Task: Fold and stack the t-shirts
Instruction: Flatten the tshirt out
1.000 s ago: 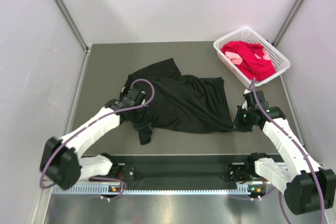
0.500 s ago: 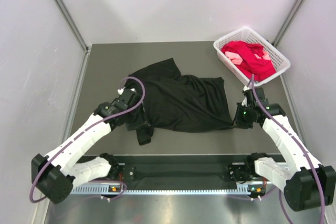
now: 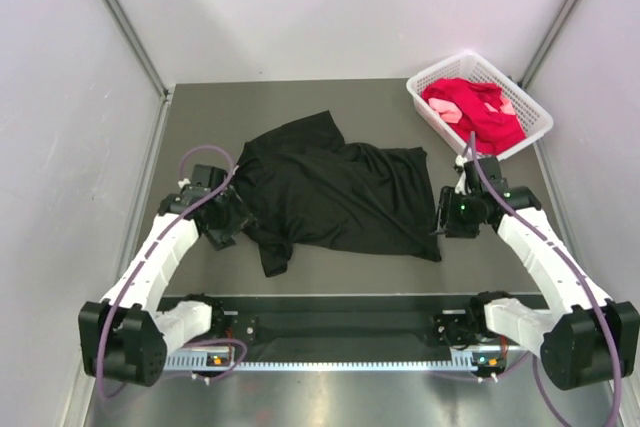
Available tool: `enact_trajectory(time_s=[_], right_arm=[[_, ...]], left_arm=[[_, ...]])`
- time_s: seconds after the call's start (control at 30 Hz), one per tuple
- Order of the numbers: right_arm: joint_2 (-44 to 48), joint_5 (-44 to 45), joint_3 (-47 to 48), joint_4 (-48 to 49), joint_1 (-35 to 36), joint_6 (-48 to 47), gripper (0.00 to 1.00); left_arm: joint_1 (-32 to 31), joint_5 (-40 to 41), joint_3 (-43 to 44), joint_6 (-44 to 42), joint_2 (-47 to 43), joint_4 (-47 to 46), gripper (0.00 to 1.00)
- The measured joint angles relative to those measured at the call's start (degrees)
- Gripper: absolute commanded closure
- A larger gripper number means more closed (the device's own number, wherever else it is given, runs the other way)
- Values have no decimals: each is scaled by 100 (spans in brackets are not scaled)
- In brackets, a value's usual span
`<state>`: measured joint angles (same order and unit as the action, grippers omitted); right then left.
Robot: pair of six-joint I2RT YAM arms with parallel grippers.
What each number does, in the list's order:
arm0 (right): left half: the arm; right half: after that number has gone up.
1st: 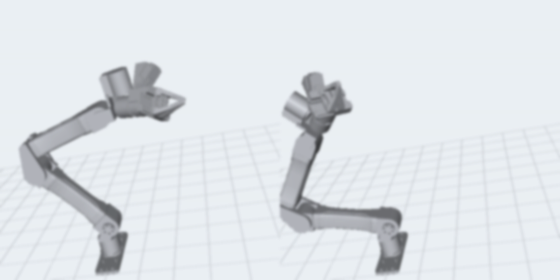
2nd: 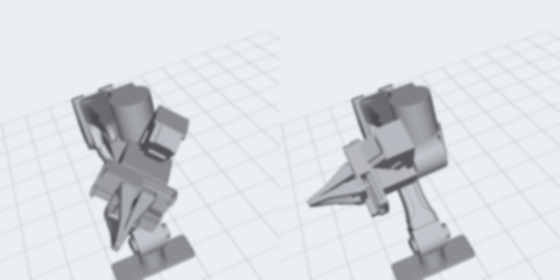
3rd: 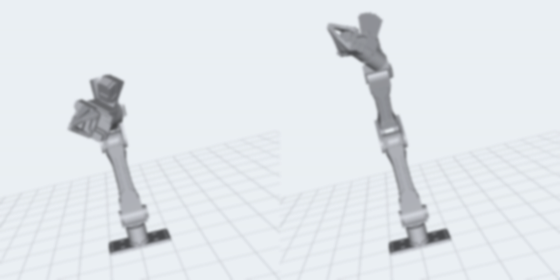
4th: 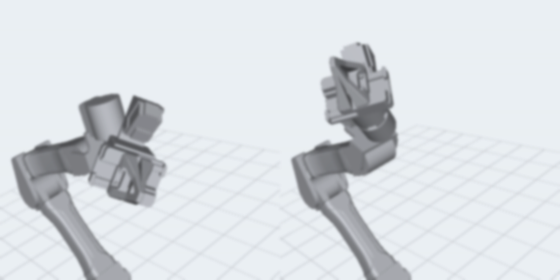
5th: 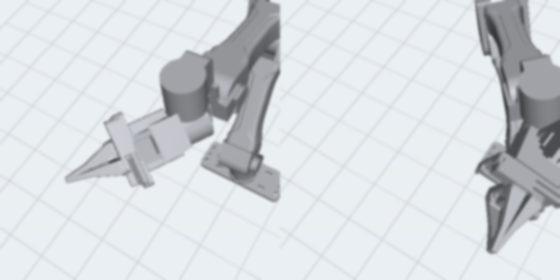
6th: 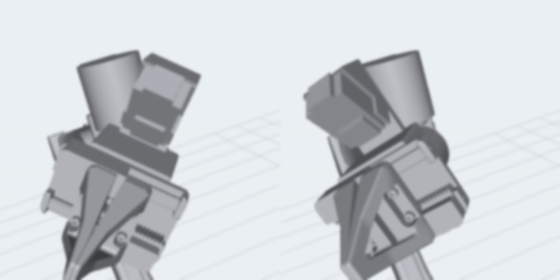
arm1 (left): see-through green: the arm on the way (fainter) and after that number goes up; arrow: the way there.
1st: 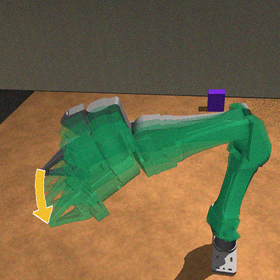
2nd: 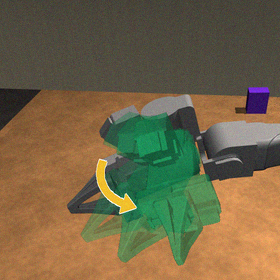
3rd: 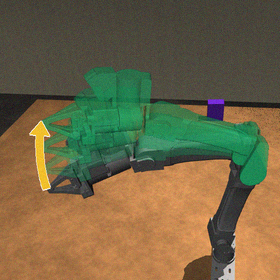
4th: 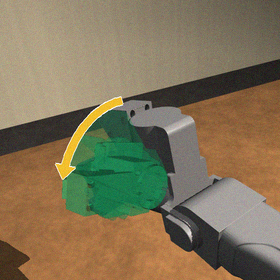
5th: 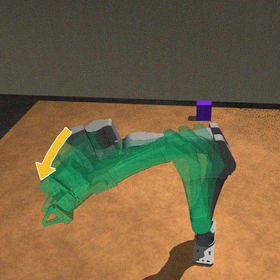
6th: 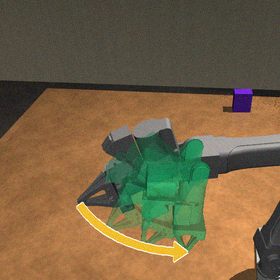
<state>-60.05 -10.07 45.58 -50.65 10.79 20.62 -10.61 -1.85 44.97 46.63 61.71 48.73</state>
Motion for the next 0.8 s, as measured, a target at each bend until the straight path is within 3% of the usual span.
enact_trajectory(time_s=[0.1, 0.43, 0.57, 0.67, 0.7, 0.8], right_arm=[[-37, 144, 302, -33, 127, -151, 49], [-498, 109, 640, 153, 717, -236, 49], [-688, 92, 640, 199, 951, -127, 50], [-798, 92, 640, 269, 1145, -35, 51], [-839, 90, 638, 315, 1211, 9, 52], [-940, 68, 588, 487, 1349, 131, 53]], left_arm=[[398, -7, 2, -129, 87, -96, 28], [850, -376, -133, -293, 1335, -1064, 35], [955, -479, -127, -343, 1915, -1497, 50], [984, -531, -48, -409, 2326, -1633, 80], [986, -566, 39, -468, 2415, -1604, 98], [984, -501, 396, -680, 2494, -1423, 100]])
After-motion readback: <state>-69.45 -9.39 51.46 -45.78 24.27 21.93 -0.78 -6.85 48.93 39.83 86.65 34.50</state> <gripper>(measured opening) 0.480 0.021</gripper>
